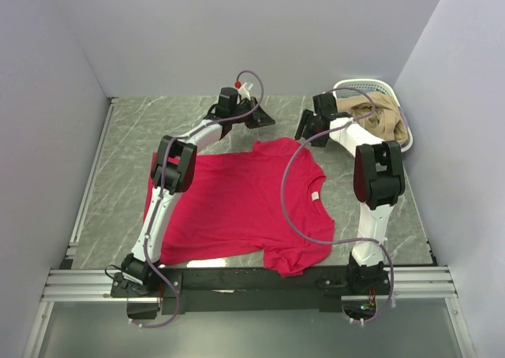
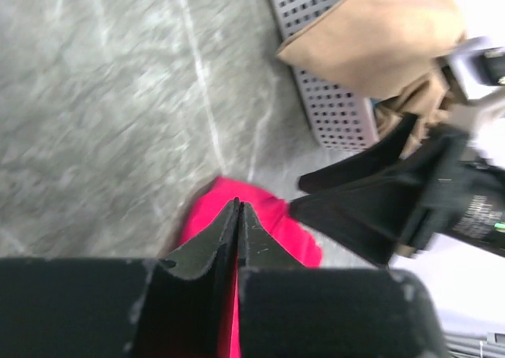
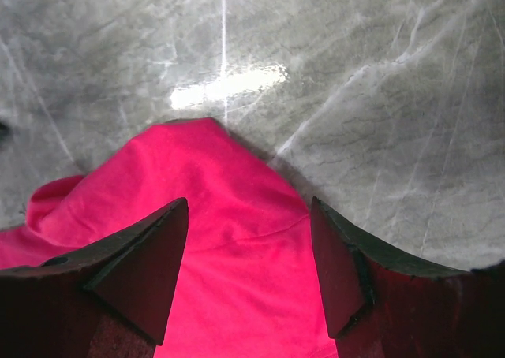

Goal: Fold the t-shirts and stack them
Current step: Flatten the tshirt out

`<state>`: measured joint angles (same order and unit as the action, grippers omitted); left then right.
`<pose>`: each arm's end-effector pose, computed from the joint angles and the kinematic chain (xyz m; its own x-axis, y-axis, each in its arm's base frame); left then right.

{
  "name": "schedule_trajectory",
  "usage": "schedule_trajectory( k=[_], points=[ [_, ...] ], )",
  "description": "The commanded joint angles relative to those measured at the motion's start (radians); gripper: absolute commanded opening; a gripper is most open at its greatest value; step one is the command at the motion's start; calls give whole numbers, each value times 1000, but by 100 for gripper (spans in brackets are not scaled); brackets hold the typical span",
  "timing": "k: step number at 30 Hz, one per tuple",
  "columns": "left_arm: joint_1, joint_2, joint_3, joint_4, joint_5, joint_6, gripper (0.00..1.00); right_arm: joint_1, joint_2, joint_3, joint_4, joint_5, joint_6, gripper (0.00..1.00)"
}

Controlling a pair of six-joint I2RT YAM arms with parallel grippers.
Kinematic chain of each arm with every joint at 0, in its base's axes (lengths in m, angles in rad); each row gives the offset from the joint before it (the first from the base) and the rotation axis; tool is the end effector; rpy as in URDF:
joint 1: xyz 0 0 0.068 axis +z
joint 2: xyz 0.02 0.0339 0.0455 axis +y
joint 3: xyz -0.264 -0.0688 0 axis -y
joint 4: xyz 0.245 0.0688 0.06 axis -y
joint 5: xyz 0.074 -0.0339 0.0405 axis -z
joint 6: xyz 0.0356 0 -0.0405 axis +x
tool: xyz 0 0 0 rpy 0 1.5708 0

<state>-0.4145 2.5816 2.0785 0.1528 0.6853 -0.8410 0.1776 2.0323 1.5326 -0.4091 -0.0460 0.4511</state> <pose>0.5242 -0.2553 0.1533 -0.8474 -0.2576 -0.4643 0.3366 0.4159 -0.8449 0.4414 0.0809 0.1987 -0.7878 0.3011 -0.5374 0.1546 0.9411 0.3006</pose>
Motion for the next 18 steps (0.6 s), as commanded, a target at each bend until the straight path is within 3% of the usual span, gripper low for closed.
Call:
schedule_trajectory(
  k=[1, 2, 5, 7, 9, 18],
  points=[
    [6, -18, 68, -34, 25, 38, 12, -15, 11, 11, 15, 6, -11, 70],
    [8, -40, 55, -53, 19, 49, 17, -16, 6, 6, 21, 6, -12, 70],
    [13, -128, -85, -67, -49, 78, 51, -15, 6, 4, 24, 0, -12, 70],
    [13, -188, -173, -94, -105, 120, 62, -18, 6, 4, 23, -2, -15, 70],
    [13, -215, -207, -131, -142, 149, 69, -17, 6, 3, 24, 0, -12, 70],
    [11, -276, -239, -263, -237, 214, 68, -18, -4, -14, 33, -3, -12, 70]
  ],
)
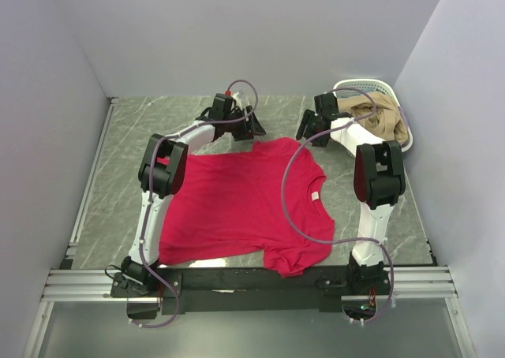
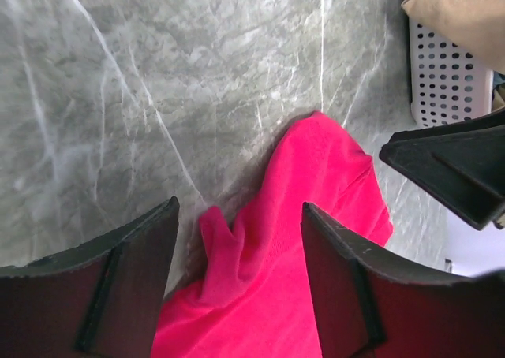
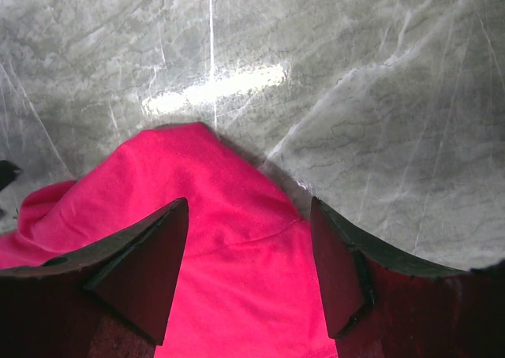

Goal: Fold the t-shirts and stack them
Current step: Flatten the tshirt out

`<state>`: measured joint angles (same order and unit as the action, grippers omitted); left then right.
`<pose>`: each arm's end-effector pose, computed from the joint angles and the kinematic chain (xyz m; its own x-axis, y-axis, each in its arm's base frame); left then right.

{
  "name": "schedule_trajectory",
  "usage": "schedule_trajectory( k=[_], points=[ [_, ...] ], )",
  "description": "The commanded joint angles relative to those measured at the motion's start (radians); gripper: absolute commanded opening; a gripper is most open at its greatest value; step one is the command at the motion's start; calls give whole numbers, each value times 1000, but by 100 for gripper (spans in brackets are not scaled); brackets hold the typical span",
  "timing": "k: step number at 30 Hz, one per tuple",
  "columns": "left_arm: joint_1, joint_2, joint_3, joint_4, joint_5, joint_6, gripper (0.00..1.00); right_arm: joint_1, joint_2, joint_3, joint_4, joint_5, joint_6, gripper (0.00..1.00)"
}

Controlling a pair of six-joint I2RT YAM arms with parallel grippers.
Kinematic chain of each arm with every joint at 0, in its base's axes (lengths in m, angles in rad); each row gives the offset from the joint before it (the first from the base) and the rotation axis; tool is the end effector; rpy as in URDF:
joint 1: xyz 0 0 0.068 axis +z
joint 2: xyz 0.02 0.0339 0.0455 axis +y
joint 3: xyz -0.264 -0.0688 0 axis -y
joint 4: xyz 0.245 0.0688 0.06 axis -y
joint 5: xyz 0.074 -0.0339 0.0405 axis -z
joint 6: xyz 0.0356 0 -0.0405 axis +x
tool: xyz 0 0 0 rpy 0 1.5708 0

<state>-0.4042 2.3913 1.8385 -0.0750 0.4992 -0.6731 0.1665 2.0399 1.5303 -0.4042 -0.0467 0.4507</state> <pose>0.4882 -0.2274 0.1541 -0.8596 -0.2276 -0.4575 0.2118 0.6560 -0.7244 0.4429 0.0761 0.1951 -0.7873 0.3089 -0.5336 0.1658 0.9396 0.2993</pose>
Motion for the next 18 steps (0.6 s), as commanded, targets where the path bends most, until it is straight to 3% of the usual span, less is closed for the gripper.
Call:
schedule_trajectory(
  k=[1, 5, 18],
  points=[
    [1, -83, 1, -45, -53, 52, 67, -7, -9, -10, 27, -1, -12, 70],
    [-7, -63, 27, -101, -56, 69, 63, -9, -12, -7, 22, 7, -14, 70],
    [-24, 17, 74, -75, 39, 29, 49, -18, -23, -10, 21, 15, -17, 70]
  ],
)
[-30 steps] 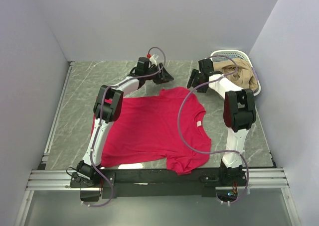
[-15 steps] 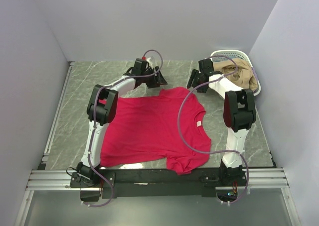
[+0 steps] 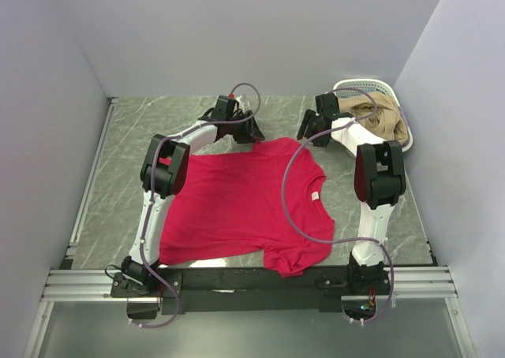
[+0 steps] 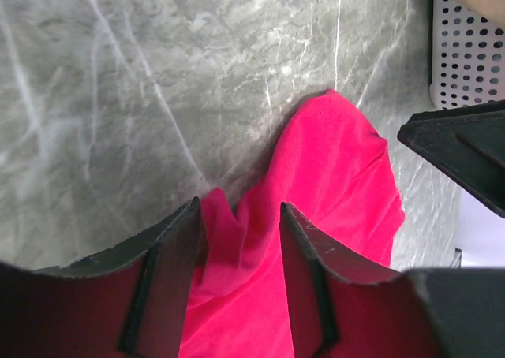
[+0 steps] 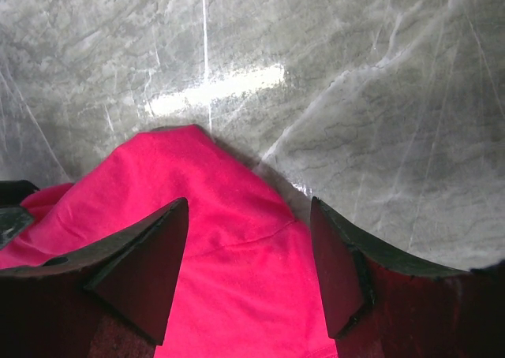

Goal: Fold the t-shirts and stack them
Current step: Flatten the tshirt out

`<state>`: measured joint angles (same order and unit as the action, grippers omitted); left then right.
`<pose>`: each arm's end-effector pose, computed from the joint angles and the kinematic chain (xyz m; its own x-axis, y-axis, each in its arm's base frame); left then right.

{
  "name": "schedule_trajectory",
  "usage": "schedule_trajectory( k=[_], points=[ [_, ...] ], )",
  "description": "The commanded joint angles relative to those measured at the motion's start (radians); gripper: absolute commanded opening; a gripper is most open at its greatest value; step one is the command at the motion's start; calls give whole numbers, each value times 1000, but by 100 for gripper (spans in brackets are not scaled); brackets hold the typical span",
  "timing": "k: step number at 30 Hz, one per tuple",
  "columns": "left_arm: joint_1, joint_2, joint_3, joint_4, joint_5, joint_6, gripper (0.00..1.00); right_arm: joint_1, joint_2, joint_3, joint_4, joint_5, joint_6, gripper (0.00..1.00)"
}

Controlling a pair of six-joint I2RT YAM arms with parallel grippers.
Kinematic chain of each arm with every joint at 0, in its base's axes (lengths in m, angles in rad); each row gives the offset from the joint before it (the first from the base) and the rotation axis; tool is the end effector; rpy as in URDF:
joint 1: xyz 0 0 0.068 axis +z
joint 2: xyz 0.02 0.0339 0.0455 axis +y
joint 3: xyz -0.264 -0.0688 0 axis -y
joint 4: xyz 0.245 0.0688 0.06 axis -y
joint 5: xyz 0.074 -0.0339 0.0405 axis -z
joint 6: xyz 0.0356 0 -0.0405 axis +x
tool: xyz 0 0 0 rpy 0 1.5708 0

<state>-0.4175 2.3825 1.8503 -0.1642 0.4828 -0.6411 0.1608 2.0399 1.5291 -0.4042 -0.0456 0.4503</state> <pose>0.4815 -0.2316 0.1549 -0.8794 -0.1894 -0.4367 0.1981 0.6887 -0.6975 0.4432 0.0735 0.1947 -0.7859 0.3130 -0.5333 0.1718 0.9390 0.2979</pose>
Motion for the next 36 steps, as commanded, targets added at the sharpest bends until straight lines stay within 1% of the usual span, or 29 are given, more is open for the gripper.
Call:
schedule_trajectory(
  k=[1, 4, 5, 7, 8, 9, 11, 12, 13, 14, 20, 22, 25, 28, 29, 30, 31, 32, 33, 34, 35, 36],
  points=[
    [-12, 35, 70, 0, 54, 0, 49, -14, -24, -10, 22, 12, -16, 70],
    [-18, 41, 75, 0, 65, -3, 47, -17, -24, -11, 22, 12, -16, 70],
    [-18, 43, 76, 0, 69, -3, 43, -17, -27, -11, 24, 10, -16, 70],
    [-20, 50, 81, -3, 74, -3, 39, -18, -26, -11, 22, 10, -15, 70],
    [-20, 52, 82, -1, 79, -3, 33, -18, -27, -11, 24, 10, -15, 70],
    [-20, 55, 86, 3, 85, -9, 30, -20, -27, -12, 25, 10, -15, 70],
    [-20, 72, 105, 15, 115, -12, 20, -21, -27, -12, 25, 7, -16, 70],
    [-20, 90, 119, 17, 126, -22, 11, -20, -27, -11, 25, 7, -16, 70],
    [-20, 101, 136, 18, 137, -26, 7, -21, -27, -12, 27, 9, -16, 70],
    [-20, 110, 173, 22, 161, -32, 1, -21, -29, -12, 25, 7, -16, 69],
    [-18, 173, 340, 35, 204, -58, 1, -26, -23, -3, 22, 10, -18, 69],
    [-15, 165, 359, 69, 229, -72, 1, -26, -23, -1, 24, 10, -18, 69],
    [-10, 113, 334, 138, 255, -81, 1, -27, -27, -1, 25, 13, -16, 69],
    [-10, 46, 281, 157, 298, -51, 1, -27, -38, -7, 28, 24, -15, 69],
    [-10, 23, 220, 210, 313, -42, 1, -30, -40, -10, 28, 29, -16, 69],
    [-12, -30, 181, 228, 330, -17, 1, -29, -44, -18, 30, 36, -18, 69],
    [-14, -57, 96, 244, 365, -2, 1, -30, -52, -23, 33, 39, -16, 69],
    [-18, -84, 51, 262, 378, 15, 2, -33, -55, -27, 33, 41, -15, 69],
    [-21, -138, 8, 267, 388, 52, 1, -33, -60, -35, 34, 39, -15, 69],
    [-29, -161, -73, 267, 395, 69, 1, -35, -66, -38, 31, 42, -18, 68],
    [-33, -184, -112, 265, 414, 87, 1, -33, -70, -40, 27, 44, -18, 69],
    [-40, -224, -144, 247, 422, 136, 1, -35, -75, -41, 25, 44, -19, 68]
  ],
)
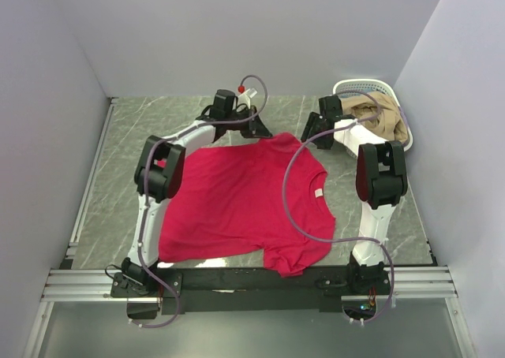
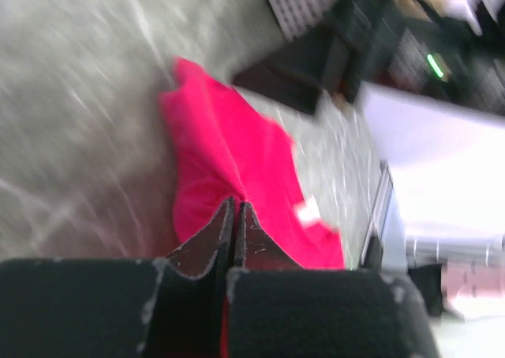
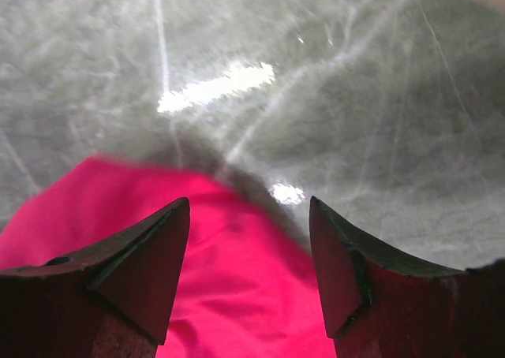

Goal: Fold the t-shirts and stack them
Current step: Flatten the tshirt out

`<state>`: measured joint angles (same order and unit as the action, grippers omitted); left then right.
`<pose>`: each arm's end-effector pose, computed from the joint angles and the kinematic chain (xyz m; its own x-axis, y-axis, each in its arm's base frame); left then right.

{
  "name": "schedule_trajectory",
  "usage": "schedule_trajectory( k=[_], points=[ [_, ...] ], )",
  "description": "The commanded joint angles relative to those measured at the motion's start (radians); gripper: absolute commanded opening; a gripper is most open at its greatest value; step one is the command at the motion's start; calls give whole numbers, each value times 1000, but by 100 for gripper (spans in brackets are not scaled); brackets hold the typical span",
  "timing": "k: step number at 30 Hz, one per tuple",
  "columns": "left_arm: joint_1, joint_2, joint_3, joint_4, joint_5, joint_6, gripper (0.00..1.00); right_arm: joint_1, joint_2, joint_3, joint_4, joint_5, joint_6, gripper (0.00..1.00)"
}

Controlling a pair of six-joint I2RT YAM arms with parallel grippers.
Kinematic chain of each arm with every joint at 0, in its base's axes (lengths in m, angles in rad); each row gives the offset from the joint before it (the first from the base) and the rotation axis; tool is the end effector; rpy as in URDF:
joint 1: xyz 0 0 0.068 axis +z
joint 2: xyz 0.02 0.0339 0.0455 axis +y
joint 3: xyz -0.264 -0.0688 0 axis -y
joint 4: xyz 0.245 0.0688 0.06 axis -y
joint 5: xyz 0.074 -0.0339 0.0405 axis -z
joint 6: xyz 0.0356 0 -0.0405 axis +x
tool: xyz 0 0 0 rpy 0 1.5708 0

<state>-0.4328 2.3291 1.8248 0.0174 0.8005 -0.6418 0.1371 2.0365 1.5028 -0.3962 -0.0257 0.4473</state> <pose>0.4726 -0.2465 0.1931 -0.8598 -0.0620 -0.5069 0.4409 0.4107 -0.7981 0.4412 0.0618 0.1886 -0.7816 0.3287 -0.5302 0.2065 0.9384 0.2772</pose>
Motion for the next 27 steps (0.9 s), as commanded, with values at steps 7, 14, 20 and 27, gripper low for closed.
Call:
schedule_trajectory(
  k=[7, 14, 20, 27],
  points=[
    [-145, -223, -310, -161, 114, 339, 2, -13, -137, -27, -9, 24, -24, 69],
    [-236, -232, -478, -143, 37, 341, 10, -13, -208, -85, -23, -2, -36, 68],
    [-311, -246, -570, -232, -170, 361, 44, -11, -265, -130, -66, -37, -55, 68],
    [-314, -411, -736, -56, -345, 222, 74, 5, -324, -199, -96, -151, -65, 67]
  ],
)
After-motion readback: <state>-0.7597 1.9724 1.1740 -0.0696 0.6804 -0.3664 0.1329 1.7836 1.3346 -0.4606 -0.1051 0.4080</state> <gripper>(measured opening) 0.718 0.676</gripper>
